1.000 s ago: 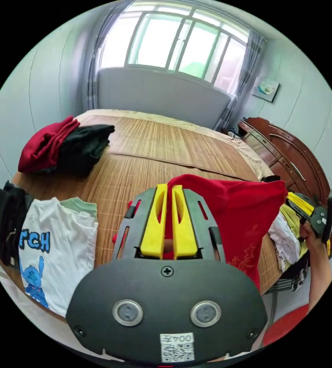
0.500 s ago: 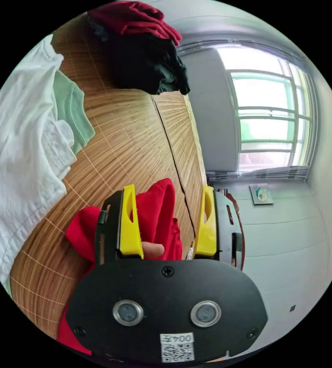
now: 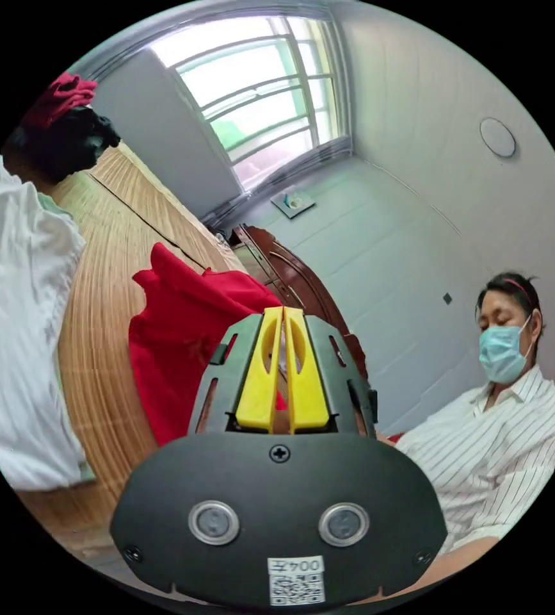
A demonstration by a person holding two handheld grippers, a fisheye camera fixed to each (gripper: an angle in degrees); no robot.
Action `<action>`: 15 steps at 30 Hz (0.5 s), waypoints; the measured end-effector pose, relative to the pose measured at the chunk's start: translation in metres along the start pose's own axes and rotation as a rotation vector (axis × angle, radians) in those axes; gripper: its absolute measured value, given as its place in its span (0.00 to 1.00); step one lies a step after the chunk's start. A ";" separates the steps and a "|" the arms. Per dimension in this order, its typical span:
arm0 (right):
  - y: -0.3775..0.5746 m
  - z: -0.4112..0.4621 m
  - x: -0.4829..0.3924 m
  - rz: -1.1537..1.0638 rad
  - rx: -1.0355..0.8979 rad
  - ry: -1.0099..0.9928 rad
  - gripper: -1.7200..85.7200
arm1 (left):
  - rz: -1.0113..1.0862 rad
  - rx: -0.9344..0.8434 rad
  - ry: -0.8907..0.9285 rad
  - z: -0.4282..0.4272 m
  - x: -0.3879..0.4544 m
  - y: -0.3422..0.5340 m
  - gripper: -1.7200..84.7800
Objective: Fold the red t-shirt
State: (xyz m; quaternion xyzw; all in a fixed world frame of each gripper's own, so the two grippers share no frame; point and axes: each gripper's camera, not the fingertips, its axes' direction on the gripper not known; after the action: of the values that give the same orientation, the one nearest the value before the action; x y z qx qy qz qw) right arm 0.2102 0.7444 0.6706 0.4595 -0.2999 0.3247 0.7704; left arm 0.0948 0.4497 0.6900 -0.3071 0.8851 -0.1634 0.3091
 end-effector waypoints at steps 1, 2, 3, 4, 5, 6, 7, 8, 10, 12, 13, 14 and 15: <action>0.002 -0.015 -0.003 -0.002 -0.013 -0.001 0.11 | 0.002 -0.008 -0.031 -0.021 0.012 0.032 0.05; 0.003 -0.022 -0.005 -0.001 -0.017 -0.003 0.11 | -0.030 0.019 -0.073 -0.041 0.017 0.065 0.06; 0.003 -0.034 -0.006 0.007 -0.023 -0.006 0.11 | -0.056 0.031 -0.094 -0.050 0.017 0.081 0.06; 0.004 -0.043 -0.006 0.018 -0.028 -0.009 0.12 | -0.115 0.027 -0.150 -0.063 0.011 0.107 0.08; 0.003 -0.046 -0.005 0.025 -0.033 -0.010 0.12 | -0.195 0.045 -0.221 -0.076 0.000 0.127 0.10; 0.002 -0.050 -0.005 0.039 -0.046 -0.007 0.12 | -0.225 0.067 -0.245 -0.081 -0.005 0.134 0.12; -0.002 -0.052 -0.006 0.047 -0.057 -0.008 0.13 | -0.289 0.099 -0.288 -0.090 -0.016 0.142 0.15; -0.004 -0.052 -0.007 0.046 -0.062 -0.013 0.13 | -0.346 0.114 -0.346 -0.095 -0.026 0.144 0.19; -0.018 -0.054 -0.021 0.026 -0.088 -0.035 0.13 | -0.423 0.026 -0.460 -0.087 -0.039 0.135 0.28; -0.030 -0.057 -0.035 -0.005 -0.104 -0.039 0.14 | -0.399 -0.058 -0.529 -0.074 -0.040 0.121 0.29; -0.036 -0.063 -0.044 -0.030 -0.107 -0.030 0.14 | -0.355 -0.063 -0.545 -0.069 -0.035 0.114 0.29; -0.040 -0.066 -0.048 -0.037 -0.106 -0.021 0.14 | -0.322 -0.082 -0.484 -0.063 -0.031 0.111 0.26; -0.045 -0.075 -0.051 -0.045 -0.106 0.001 0.14 | -0.315 -0.099 -0.439 -0.060 -0.030 0.111 0.25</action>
State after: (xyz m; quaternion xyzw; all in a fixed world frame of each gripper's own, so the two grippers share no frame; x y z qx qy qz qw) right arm 0.2263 0.7838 0.5790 0.4247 -0.3059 0.2912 0.8008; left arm 0.0257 0.5595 0.6957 -0.4838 0.7451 -0.0958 0.4490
